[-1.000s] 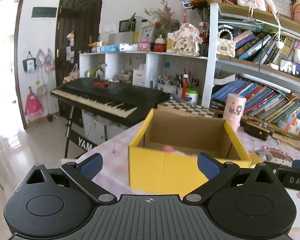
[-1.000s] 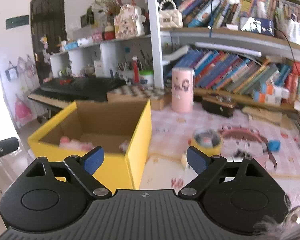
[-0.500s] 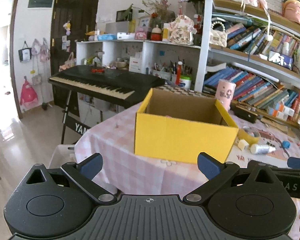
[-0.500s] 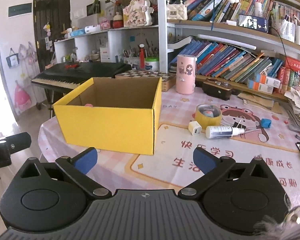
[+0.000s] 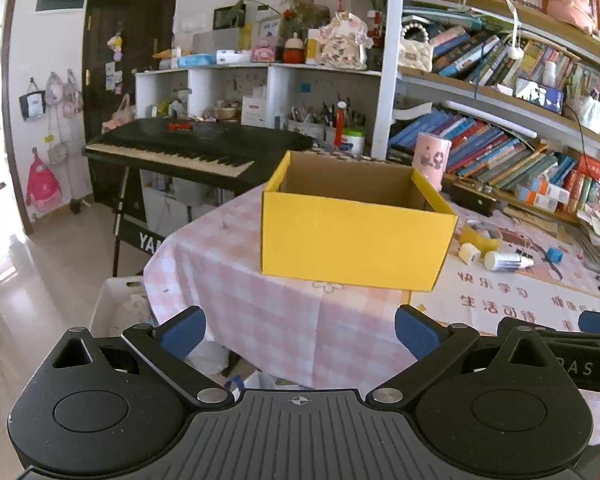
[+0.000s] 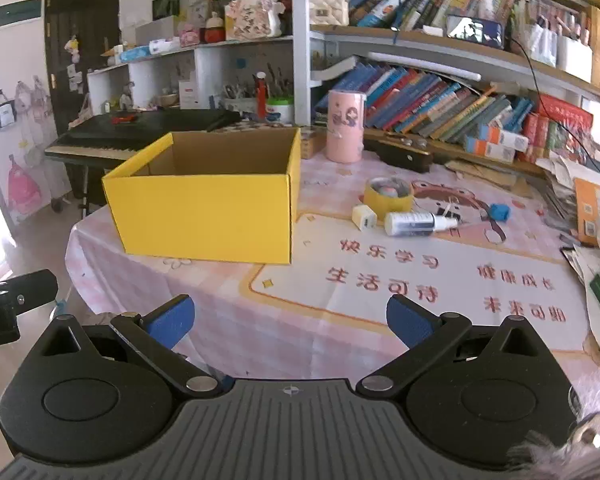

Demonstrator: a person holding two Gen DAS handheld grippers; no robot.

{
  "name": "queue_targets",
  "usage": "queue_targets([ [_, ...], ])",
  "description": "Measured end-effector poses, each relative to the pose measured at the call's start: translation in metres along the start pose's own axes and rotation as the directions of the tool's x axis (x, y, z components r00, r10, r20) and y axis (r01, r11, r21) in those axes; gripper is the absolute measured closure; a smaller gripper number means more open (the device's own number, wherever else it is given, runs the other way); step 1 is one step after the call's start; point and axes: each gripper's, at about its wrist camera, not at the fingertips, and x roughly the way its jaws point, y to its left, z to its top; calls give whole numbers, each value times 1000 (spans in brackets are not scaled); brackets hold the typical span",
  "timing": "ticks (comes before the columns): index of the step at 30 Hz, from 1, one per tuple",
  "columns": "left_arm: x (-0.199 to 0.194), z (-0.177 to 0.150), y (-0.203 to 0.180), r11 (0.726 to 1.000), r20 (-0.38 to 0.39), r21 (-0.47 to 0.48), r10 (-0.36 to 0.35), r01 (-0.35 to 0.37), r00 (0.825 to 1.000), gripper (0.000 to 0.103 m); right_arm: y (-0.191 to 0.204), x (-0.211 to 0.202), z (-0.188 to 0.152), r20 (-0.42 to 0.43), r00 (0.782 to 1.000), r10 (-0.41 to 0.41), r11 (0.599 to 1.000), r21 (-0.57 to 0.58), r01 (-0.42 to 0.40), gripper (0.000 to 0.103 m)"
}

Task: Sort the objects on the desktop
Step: 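Lift both grippers out of the yellow box and withdraw, then move both grippers toward the white spray bottle and tape roll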

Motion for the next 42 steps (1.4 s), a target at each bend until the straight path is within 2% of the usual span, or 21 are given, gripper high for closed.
queue_targets([
  [16,10,-3,-22,994,-41,56,-93,95,995,1,-23,-5,-11,-55,996,-74,994,80,78,0],
  [24,16,0,-38,986,-48,86,-137,141,989,1,-37,-9,-11,-57,992,-117,988,96,122,0],
  [42,39,9,-89,962,-81,129,-232,241,969,1,-87,-8,-7,-77,972,-223,960,153,233,0],
])
